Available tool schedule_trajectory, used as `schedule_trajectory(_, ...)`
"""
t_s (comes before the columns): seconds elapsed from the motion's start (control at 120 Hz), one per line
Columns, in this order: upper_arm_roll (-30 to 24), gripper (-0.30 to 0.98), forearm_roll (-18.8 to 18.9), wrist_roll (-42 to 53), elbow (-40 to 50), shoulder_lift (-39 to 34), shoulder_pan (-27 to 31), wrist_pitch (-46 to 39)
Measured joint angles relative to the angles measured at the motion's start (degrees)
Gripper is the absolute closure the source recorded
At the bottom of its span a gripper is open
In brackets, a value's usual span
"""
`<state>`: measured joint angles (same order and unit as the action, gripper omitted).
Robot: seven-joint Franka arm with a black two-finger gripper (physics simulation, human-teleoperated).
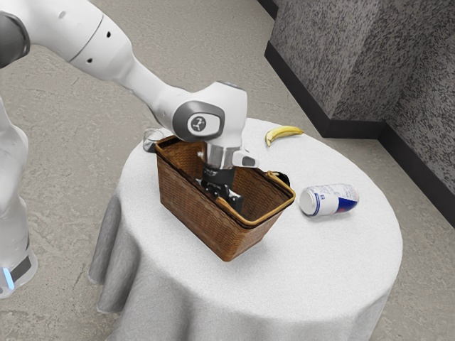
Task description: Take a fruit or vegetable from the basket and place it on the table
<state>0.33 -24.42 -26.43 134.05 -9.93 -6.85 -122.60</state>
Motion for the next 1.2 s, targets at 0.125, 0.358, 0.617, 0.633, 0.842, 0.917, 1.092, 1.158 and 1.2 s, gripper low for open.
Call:
schedule_trajectory(0.125, -0.04, 0.36, 0.16, -0.31, 0.00, 0.01, -0.13, -0.30)
schedule_trajectory(0.358, -1.36, 0.34, 0.35, -1.44, -0.16, -1.47, -0.35, -0.69)
schedule_trajectory(0.617, -1.21, 0.36, 1.12, -2.17, -0.42, -3.56, 1.35, -0.84)
schedule_trajectory(0.633, -1.17, 0.36, 1.33, -2.17, -0.49, -3.68, 1.50, -0.84)
schedule_trajectory(0.842, -0.95, 0.39, 5.68, -2.48, -4.79, -7.28, 2.94, -0.84)
schedule_trajectory(0.917, -1.08, 0.37, 8.88, -2.83, -11.61, -8.43, 2.98, -0.74)
schedule_trajectory(1.092, 1.56, 0.37, 15.79, -3.08, -29.89, -1.69, 6.91, -0.47)
schedule_trajectory(1.158, 2.64, 0.37, 16.94, -2.71, -35.06, 3.66, 10.38, -0.40)
schedule_trajectory(1.2, 2.89, 0.36, 17.36, -2.36, -38.79, 7.42, 12.36, -0.38)
